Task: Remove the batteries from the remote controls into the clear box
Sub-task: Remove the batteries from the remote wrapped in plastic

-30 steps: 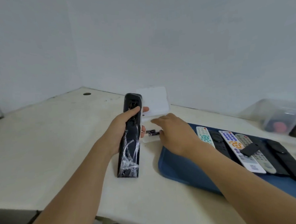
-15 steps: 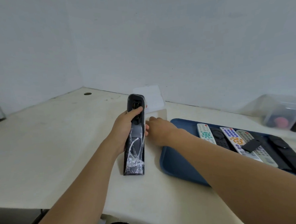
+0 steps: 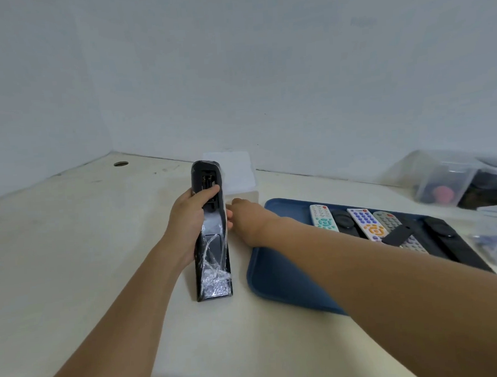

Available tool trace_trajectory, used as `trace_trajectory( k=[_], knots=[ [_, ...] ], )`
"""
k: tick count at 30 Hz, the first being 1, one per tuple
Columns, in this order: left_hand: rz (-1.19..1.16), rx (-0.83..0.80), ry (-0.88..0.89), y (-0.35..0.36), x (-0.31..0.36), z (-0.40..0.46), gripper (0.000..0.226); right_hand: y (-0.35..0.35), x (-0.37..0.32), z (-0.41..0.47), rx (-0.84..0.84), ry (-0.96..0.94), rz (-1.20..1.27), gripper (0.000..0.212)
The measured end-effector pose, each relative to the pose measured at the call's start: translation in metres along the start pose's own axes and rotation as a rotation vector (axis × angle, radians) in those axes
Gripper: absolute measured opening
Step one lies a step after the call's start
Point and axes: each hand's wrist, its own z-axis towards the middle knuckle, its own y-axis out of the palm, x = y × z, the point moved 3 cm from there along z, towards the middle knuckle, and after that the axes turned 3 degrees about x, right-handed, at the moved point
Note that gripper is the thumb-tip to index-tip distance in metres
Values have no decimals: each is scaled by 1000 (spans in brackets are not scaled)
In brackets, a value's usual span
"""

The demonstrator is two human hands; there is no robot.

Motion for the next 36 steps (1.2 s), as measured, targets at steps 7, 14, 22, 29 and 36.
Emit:
trace_trajectory(
  k=[7,14,22,29,36],
  knots=[
    [13,3,2,-1,1,-1,16,-1,3,-14,10,-19,90,9],
    [34,12,8,-3,1,-2,13,-14,-1,-19,-81,-27,97,16],
    [47,-7,14,0,4,-6,12,-21,-12,-21,71,110,30,35],
    [42,-9,11,-3,7,-8,13,-19,-15,-18,129,243,150,12],
    [61,49,25,-4,19,2,12,-29,13,-40,376,336,760,14]
  ],
)
